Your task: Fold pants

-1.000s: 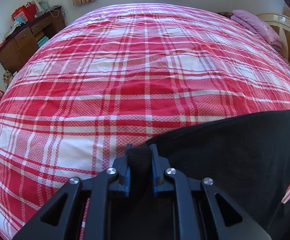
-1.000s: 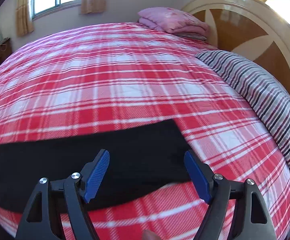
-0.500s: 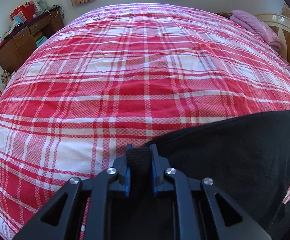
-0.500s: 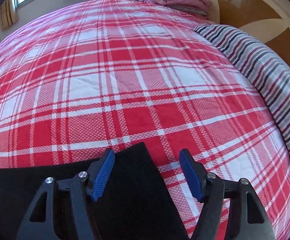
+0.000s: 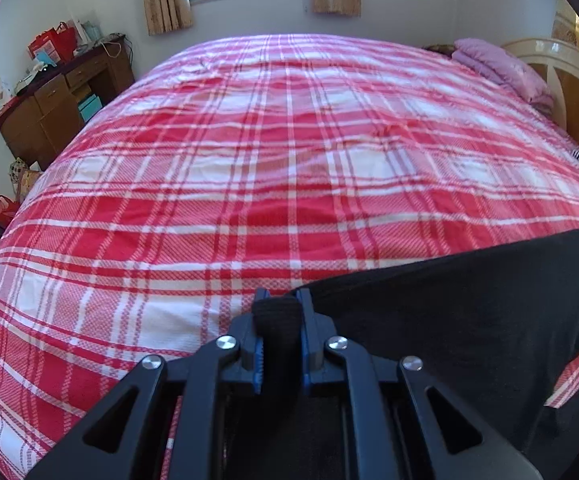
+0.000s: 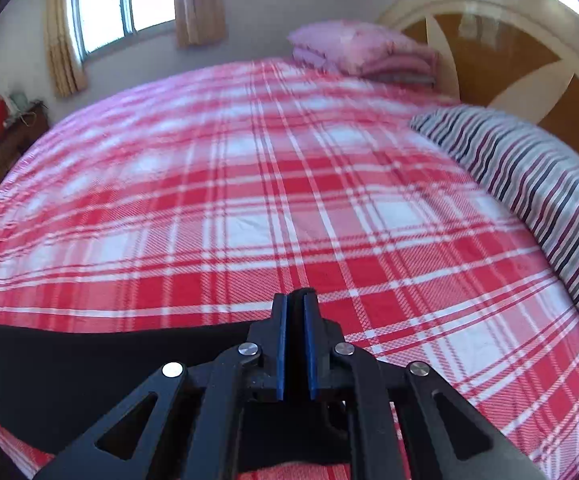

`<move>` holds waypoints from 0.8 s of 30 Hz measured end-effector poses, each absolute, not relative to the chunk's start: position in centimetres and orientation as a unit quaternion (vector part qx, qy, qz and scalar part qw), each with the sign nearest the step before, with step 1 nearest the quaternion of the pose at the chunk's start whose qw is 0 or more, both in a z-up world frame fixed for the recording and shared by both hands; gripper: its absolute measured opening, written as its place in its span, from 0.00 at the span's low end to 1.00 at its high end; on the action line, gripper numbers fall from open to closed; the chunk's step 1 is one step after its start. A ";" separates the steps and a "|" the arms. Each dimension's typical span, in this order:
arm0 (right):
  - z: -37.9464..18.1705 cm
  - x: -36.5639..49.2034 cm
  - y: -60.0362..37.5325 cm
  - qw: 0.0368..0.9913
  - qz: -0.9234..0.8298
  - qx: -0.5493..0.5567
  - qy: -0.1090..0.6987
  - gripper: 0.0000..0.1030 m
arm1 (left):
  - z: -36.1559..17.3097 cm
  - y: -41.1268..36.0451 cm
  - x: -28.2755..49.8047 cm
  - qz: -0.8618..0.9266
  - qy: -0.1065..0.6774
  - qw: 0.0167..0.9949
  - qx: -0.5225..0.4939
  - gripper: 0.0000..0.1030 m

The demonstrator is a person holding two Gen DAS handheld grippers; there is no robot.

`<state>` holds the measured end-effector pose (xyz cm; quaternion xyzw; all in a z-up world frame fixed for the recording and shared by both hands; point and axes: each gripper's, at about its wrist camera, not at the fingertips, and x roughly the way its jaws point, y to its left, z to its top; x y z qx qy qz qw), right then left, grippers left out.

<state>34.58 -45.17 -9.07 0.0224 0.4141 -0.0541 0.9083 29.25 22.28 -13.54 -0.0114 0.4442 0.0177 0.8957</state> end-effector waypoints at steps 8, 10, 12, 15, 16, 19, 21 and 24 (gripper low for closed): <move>-4.0 26.3 -45.5 0.943 -0.029 0.032 0.329 0.07 | -10.6 22.4 26.2 -0.012 0.386 0.922 -0.041 0.14; -3.3 23.9 -45.7 0.948 -0.032 0.038 0.315 0.07 | -10.0 22.5 25.0 -0.021 0.372 0.927 -0.046 0.14; -2.9 21.7 -46.2 0.951 -0.034 0.047 0.305 0.07 | -9.5 22.7 23.9 -0.026 0.361 0.931 -0.052 0.14; -2.6 18.7 -46.7 0.953 -0.037 0.058 0.294 0.07 | -8.8 23.1 22.1 -0.035 0.340 0.938 -0.063 0.14; -2.6 17.6 -46.9 0.954 -0.039 0.061 0.291 0.07 | -8.6 23.1 21.3 -0.041 0.332 0.940 -0.066 0.14; -3.0 14.9 -47.6 0.954 -0.048 0.077 0.287 0.07 | -8.4 23.2 19.4 -0.053 0.319 0.943 -0.072 0.14; -3.3 13.2 -48.1 0.953 -0.053 0.086 0.284 0.07 | -8.4 23.3 17.9 -0.058 0.313 0.945 -0.076 0.14; -3.9 10.8 -48.4 0.952 -0.060 0.096 0.284 0.06 | -8.6 23.5 15.6 -0.068 0.303 0.947 -0.079 0.14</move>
